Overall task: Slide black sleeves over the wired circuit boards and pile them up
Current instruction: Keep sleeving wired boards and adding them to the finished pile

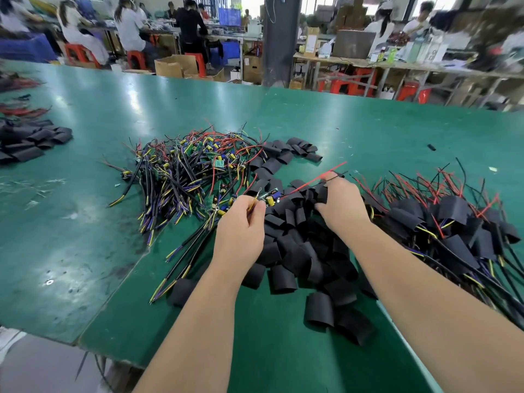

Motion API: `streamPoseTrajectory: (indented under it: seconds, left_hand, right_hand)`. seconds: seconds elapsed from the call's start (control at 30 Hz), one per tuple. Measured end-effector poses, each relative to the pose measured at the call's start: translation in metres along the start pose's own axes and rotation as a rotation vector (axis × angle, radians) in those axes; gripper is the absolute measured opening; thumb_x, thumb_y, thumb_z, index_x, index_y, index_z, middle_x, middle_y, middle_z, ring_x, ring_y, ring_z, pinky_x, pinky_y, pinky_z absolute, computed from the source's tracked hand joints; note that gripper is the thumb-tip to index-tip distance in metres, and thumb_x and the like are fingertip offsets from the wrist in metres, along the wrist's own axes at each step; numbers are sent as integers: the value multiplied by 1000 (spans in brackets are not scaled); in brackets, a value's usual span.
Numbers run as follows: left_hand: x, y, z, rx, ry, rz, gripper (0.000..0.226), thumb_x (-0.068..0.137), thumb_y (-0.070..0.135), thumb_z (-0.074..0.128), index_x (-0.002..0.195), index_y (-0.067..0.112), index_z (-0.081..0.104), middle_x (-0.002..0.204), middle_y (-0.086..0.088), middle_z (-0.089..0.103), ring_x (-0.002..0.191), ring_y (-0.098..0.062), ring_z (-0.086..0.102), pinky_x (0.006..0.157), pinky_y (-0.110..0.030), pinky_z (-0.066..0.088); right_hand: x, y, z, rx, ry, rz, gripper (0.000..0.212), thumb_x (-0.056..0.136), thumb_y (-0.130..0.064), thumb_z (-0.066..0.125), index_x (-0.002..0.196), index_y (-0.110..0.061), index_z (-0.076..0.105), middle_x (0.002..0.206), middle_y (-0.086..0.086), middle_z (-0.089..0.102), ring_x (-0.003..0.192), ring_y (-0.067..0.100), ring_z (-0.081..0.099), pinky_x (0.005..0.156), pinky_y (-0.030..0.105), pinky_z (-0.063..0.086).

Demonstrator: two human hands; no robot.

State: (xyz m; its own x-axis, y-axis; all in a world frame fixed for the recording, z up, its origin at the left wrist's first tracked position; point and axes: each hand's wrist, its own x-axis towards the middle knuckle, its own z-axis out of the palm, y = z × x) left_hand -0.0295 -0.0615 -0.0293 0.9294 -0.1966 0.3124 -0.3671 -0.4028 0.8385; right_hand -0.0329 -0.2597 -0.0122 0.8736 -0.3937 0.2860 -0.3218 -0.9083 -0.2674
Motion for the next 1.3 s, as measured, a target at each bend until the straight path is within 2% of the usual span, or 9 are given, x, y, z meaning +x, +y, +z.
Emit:
streamPoseTrajectory:
  seconds: [0.1,0.27,0.37,0.53,0.7,0.9,1.0,1.13,1.3]
  left_hand:
    - [-1,1,-1,-29,18,18,25,101,32,43,76,25,46,55,8,40,50,-4,37,50,-16,32]
    - [-3,3,-3,-70,59,46,29,102,29,39,76,21,48,51,13,43,48,-5,34,49,-14,31]
    - [-3,4,-4,-72,60,81,28,102,28,39,78,16,49,54,19,47,49,-6,34,50,-15,31]
    - [-2,5,-2,-109,46,90,29,102,29,39,78,17,50,56,11,49,49,-6,35,49,-15,32]
    - [-4,6,-2,-104,26,109,31,101,28,39,74,18,50,60,7,53,48,-3,40,50,-13,33]
    - [-3,4,-1,-73,29,123,33,102,28,38,74,16,50,64,1,51,53,-5,39,54,-15,33]
    - [-2,4,-1,-100,14,111,33,102,30,38,75,16,52,69,-5,54,55,-6,39,56,-16,33]
    - [-1,4,-1,-166,-14,79,34,102,33,38,76,19,54,55,7,49,49,-5,37,51,-17,31]
    - [-1,5,-1,-261,-56,25,37,102,35,37,72,21,54,45,11,36,42,-6,27,49,-26,24]
  right_hand:
    - [-8,0,0,137,36,-71,47,83,1,64,128,-6,51,115,16,60,110,34,54,89,35,40]
    - [-14,6,-7,199,83,-114,19,84,-8,70,102,-6,73,105,12,68,101,30,60,90,29,41]
    - [-17,6,-18,244,172,-78,12,86,-12,68,94,-14,76,94,4,73,97,26,63,95,37,43]
    - [-41,6,-45,474,271,4,10,87,-12,64,87,-22,64,76,-20,58,72,-7,54,66,-1,33]
    - [-80,6,-42,262,17,-137,17,79,-1,64,77,-18,63,89,-1,59,82,17,57,71,19,34]
    - [-89,1,-21,356,-118,-199,23,76,-4,71,96,-18,70,106,-5,56,96,7,52,82,2,28]
    - [-88,2,-16,411,-182,-192,32,76,-13,74,106,-23,66,116,-11,58,77,-8,49,74,4,33]
    - [-89,2,-16,474,-202,-113,45,74,-14,75,109,-32,55,84,-12,54,70,3,52,62,5,37]
    - [-85,2,-18,449,-71,-142,53,74,-3,74,117,-27,53,81,-16,39,81,12,50,72,5,34]
